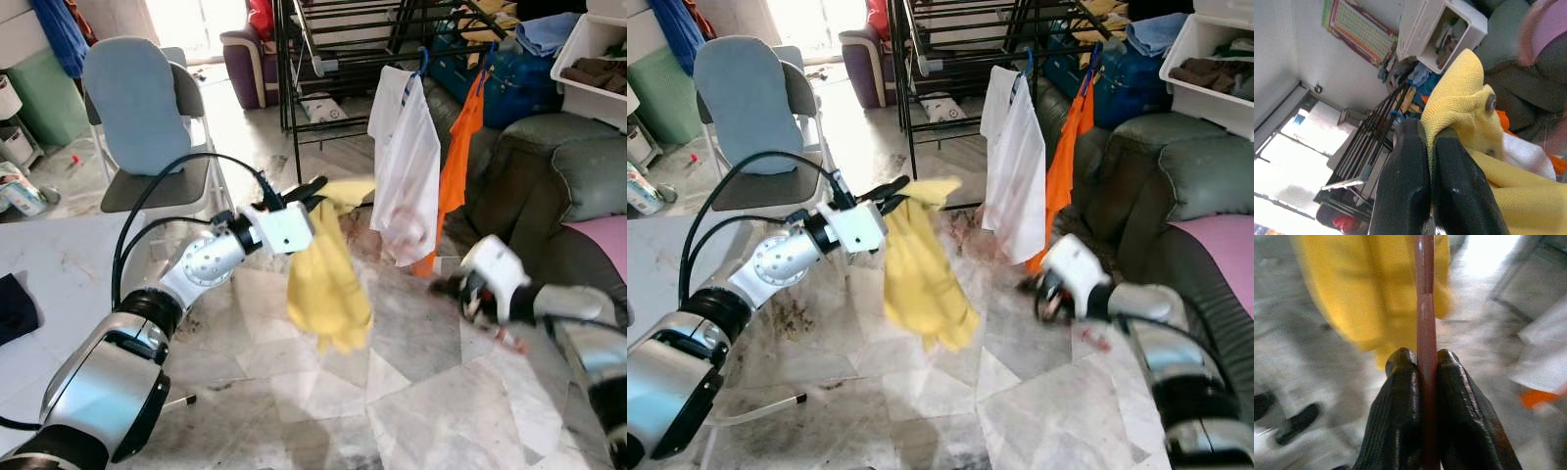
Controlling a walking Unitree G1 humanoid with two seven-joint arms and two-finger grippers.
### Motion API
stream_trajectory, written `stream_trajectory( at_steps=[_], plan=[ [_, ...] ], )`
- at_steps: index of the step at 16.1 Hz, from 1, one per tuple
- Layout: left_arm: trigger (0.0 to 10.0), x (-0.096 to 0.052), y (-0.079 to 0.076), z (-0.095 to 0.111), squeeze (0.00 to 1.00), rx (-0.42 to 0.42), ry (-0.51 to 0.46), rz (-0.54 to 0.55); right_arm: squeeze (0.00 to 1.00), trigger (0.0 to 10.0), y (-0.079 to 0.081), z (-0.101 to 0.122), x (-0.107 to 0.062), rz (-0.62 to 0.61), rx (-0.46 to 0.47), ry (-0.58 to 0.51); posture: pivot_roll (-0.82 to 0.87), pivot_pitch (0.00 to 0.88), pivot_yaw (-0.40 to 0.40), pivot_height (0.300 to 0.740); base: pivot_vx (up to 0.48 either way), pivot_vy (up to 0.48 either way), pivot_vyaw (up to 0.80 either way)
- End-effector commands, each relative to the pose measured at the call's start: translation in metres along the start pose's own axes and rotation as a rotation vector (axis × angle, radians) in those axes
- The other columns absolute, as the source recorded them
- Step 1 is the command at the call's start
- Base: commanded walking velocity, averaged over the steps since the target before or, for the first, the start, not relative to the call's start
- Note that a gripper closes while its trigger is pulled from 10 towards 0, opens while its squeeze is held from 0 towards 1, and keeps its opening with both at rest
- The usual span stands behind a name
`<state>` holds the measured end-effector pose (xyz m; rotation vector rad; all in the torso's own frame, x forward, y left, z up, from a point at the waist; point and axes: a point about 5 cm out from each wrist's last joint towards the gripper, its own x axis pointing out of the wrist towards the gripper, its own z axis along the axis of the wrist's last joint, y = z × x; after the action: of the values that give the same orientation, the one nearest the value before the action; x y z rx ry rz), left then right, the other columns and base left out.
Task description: Hang hanger
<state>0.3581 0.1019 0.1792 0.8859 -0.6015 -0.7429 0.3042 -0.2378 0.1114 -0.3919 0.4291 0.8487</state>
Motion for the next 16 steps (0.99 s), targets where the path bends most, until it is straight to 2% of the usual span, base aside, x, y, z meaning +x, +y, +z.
stream_trajectory(
  at_steps=[1,4,7,10,13,16],
  plan=[
    [10.0,-0.003,0.004,-0.005,0.00,0.019,0.032,-0.004,0.00,10.0,0.006,0.016,-0.012,0.131,-0.027,-0.040,-0.12,0.000,0.070,0.740,0.000,0.000,0.00],
    [10.0,-0.009,0.008,-0.013,0.00,0.063,0.089,-0.075,0.00,10.0,0.000,0.024,-0.036,0.170,-0.039,-0.048,-0.13,0.000,0.076,0.740,0.000,0.000,0.00],
    [10.0,-0.013,0.009,-0.016,0.00,0.125,0.107,-0.157,0.00,10.0,-0.019,0.026,-0.051,0.055,-0.044,-0.042,-0.14,0.000,0.091,0.740,0.000,0.000,0.00],
    [10.0,-0.008,0.006,-0.010,0.00,0.127,0.065,-0.178,0.00,10.0,-0.009,0.029,-0.051,0.101,-0.012,-0.065,-0.13,0.000,0.092,0.740,0.000,0.000,0.00],
    [10.0,-0.005,0.003,-0.009,0.00,0.173,0.057,-0.194,0.00,10.0,0.000,0.036,-0.047,0.165,0.016,-0.115,-0.13,0.000,0.093,0.740,0.000,0.000,0.00],
    [10.0,-0.007,0.007,-0.014,0.00,0.227,0.095,-0.195,0.00,10.0,0.001,0.029,-0.054,0.172,0.016,-0.067,-0.13,0.000,0.097,0.740,0.000,0.000,0.00]
  ],
)
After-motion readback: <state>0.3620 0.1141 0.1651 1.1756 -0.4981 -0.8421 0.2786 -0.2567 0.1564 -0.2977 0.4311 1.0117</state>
